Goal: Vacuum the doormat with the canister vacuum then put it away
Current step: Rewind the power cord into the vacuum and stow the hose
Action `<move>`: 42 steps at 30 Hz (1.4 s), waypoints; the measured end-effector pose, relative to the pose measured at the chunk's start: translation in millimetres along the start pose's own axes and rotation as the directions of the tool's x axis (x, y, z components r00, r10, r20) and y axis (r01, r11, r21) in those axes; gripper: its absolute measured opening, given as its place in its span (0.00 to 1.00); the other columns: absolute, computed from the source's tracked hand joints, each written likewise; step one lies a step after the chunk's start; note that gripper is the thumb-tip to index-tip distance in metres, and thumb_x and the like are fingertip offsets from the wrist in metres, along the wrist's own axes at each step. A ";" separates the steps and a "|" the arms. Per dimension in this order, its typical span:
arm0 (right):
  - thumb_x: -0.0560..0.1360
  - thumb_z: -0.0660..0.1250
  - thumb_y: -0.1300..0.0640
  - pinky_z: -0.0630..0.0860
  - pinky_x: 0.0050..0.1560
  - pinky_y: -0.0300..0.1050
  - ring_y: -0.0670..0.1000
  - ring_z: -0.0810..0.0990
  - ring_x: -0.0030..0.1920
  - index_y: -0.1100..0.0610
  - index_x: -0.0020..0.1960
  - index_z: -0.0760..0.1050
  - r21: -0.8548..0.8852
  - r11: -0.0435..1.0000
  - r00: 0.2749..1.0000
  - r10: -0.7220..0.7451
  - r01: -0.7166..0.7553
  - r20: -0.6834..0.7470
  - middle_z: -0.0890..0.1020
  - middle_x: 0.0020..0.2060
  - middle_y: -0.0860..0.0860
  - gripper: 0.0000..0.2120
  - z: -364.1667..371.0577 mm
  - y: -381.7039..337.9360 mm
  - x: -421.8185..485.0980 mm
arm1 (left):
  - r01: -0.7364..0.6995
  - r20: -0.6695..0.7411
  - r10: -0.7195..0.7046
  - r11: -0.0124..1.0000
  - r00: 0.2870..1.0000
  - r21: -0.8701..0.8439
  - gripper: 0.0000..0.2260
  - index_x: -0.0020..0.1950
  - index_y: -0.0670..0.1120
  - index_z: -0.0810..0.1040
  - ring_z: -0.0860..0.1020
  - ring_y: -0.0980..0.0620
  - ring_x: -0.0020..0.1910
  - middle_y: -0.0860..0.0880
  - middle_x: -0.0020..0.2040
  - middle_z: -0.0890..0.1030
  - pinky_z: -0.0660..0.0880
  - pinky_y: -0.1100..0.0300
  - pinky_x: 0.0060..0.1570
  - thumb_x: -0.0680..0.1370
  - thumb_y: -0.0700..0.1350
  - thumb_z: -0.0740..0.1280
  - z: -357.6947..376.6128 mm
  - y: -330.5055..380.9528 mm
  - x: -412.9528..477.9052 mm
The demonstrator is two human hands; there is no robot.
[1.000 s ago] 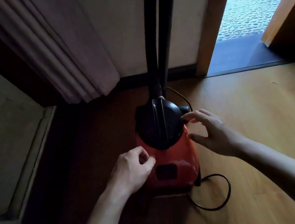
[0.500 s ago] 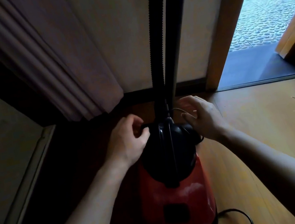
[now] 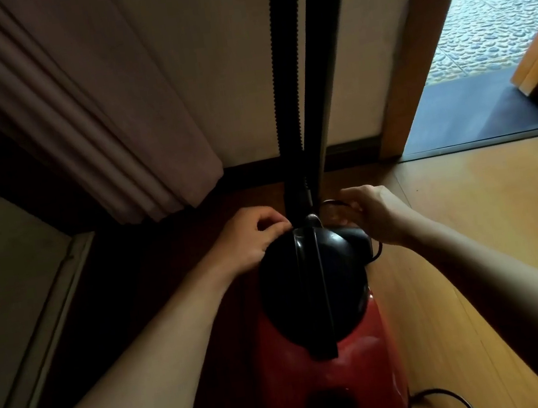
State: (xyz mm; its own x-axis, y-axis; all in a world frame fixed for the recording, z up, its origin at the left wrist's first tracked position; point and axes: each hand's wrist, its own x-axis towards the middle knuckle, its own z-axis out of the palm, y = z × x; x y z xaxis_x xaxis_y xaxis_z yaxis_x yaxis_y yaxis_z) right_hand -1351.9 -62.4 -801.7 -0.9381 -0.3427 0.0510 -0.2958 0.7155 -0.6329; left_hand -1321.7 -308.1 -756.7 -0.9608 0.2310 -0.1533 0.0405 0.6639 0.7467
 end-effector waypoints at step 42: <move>0.76 0.72 0.55 0.71 0.45 0.32 0.44 0.81 0.44 0.51 0.50 0.85 0.240 0.916 0.947 -0.306 0.321 -0.101 0.82 0.42 0.41 0.04 -58.1 -54.9 -22.5 | -0.146 -0.082 0.147 0.989 0.986 0.024 0.06 0.41 0.55 0.81 0.78 0.63 0.38 0.58 0.36 0.81 0.71 0.64 0.45 0.77 0.46 0.70 -42.9 -1.0 -78.9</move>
State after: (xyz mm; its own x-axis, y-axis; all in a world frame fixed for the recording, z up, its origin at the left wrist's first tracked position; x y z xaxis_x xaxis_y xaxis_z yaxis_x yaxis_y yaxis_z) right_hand -1325.0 -58.6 -723.2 -0.8159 -0.4817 0.3197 -0.5291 0.3993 -0.7487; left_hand -1257.6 -357.5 -717.6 -0.9637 0.2669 0.0118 0.1864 0.6400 0.7454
